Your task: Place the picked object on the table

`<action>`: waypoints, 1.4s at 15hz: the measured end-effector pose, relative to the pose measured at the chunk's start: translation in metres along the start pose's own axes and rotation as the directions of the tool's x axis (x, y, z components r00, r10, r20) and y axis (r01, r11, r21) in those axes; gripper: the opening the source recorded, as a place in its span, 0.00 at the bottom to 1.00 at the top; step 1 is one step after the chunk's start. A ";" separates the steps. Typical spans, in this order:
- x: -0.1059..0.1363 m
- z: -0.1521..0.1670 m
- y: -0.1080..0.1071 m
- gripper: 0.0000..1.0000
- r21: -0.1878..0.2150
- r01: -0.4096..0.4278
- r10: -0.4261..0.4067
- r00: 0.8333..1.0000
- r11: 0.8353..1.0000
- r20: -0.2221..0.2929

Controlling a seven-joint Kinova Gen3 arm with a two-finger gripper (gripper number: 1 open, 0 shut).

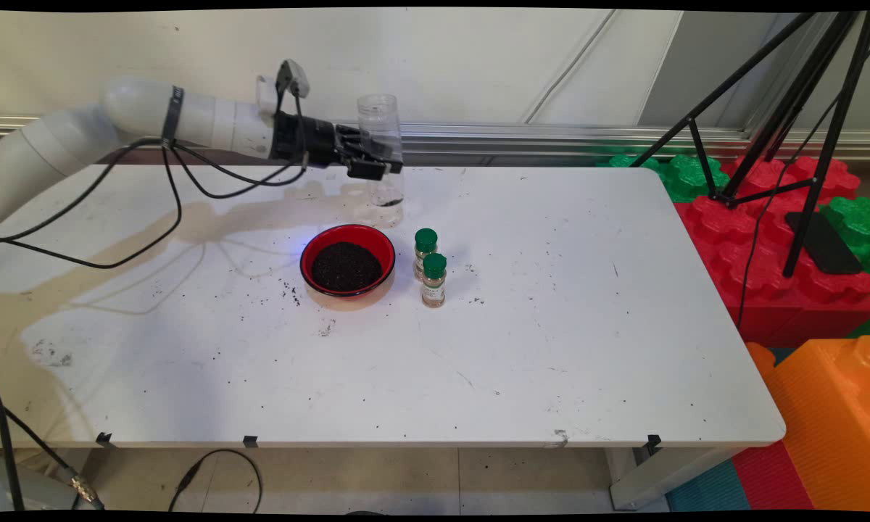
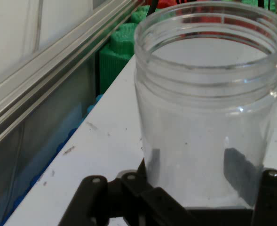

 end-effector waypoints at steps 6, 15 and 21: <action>-0.010 0.028 0.003 0.00 0.005 -0.022 0.022 1.000 1.000 0.015; -0.024 0.052 0.006 0.00 0.012 -0.033 0.033 0.999 0.999 0.039; -0.029 0.057 0.010 1.00 0.011 -0.040 0.039 0.998 0.999 0.048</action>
